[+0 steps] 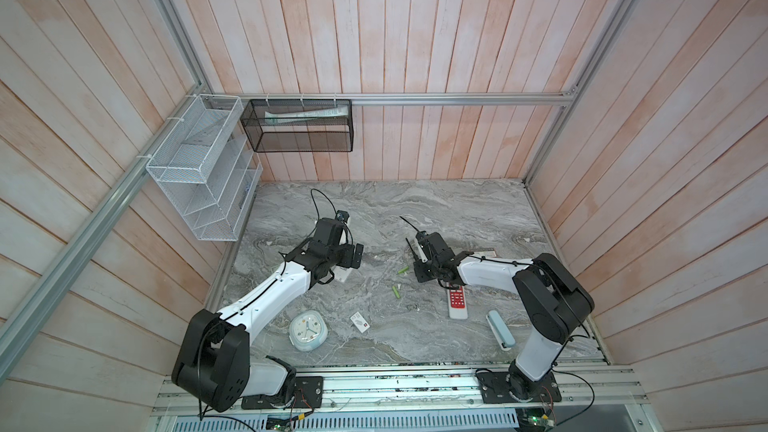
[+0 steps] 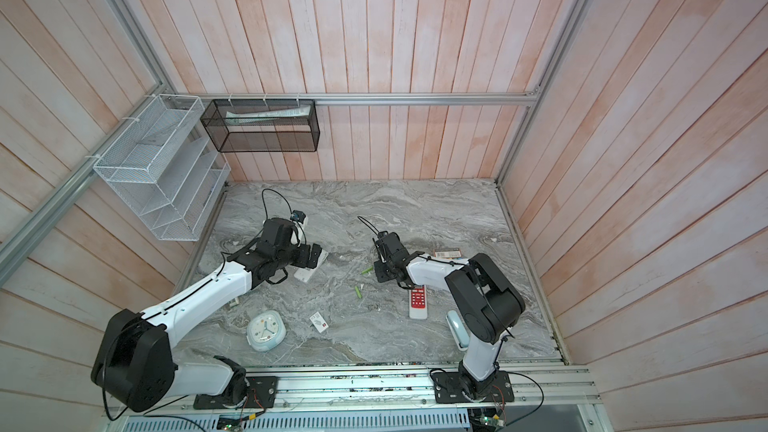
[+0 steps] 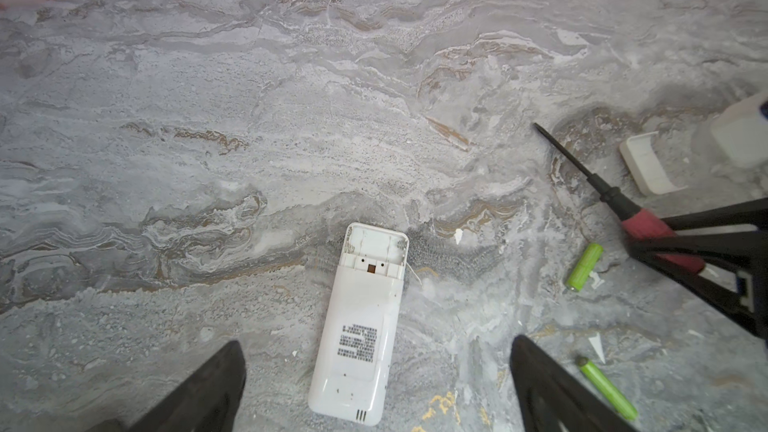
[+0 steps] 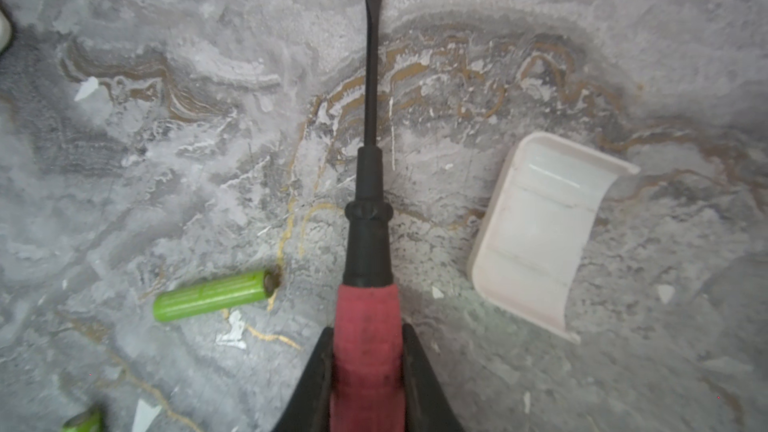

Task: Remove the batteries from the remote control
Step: 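Lower the red-handled screwdriver onto the table and open the right gripper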

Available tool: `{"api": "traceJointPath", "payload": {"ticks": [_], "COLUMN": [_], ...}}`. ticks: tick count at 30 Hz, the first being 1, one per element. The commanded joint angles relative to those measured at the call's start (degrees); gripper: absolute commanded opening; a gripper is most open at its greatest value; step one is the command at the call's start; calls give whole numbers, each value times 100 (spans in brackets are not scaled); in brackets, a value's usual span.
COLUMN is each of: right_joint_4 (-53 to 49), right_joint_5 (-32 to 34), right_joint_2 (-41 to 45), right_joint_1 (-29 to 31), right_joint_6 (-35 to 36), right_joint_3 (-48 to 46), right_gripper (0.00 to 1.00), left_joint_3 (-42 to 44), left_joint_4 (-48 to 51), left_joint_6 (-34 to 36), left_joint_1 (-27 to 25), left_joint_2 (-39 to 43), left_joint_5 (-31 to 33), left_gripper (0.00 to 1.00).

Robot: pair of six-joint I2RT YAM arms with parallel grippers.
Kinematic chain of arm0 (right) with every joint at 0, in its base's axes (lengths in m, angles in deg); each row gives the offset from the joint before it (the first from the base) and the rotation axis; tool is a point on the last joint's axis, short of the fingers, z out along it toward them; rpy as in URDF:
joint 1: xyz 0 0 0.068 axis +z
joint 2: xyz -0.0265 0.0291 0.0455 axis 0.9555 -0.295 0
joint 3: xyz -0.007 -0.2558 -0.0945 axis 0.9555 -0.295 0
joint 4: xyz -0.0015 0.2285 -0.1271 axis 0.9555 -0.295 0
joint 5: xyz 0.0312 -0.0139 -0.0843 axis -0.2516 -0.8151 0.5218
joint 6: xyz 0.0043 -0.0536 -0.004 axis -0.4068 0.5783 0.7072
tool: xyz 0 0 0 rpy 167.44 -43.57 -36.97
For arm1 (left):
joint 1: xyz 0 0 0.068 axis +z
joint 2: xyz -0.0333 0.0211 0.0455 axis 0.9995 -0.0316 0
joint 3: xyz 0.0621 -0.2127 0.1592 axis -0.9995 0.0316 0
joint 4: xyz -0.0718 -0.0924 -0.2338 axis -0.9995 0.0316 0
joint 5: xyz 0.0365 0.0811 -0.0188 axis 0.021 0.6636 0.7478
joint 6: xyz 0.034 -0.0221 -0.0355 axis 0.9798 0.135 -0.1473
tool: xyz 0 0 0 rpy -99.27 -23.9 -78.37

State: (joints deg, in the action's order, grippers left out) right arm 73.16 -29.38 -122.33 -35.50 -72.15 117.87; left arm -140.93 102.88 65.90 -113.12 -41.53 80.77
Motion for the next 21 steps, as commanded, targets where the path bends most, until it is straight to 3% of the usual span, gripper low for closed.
{"api": "traceJointPath", "payload": {"ticks": [1, 13, 21], "right_joint_4": [-64, -163, -291], "right_joint_5": [175, 216, 272], "right_joint_2": [-148, -14, 712], "right_joint_1": [-25, -21, -25], "right_joint_6": [125, 304, 270], "right_joint_3": [10, 59, 5], "right_gripper": [22, 46, 55], "left_joint_3": [-64, -107, -20], "left_joint_4": [127, 70, -13], "left_joint_6": [-554, -800, -887], "left_joint_1": [-113, -399, -408], "left_joint_2": [39, 54, 160], "left_joint_5": [-48, -81, -102], "left_gripper": [100, 100, 100]}}
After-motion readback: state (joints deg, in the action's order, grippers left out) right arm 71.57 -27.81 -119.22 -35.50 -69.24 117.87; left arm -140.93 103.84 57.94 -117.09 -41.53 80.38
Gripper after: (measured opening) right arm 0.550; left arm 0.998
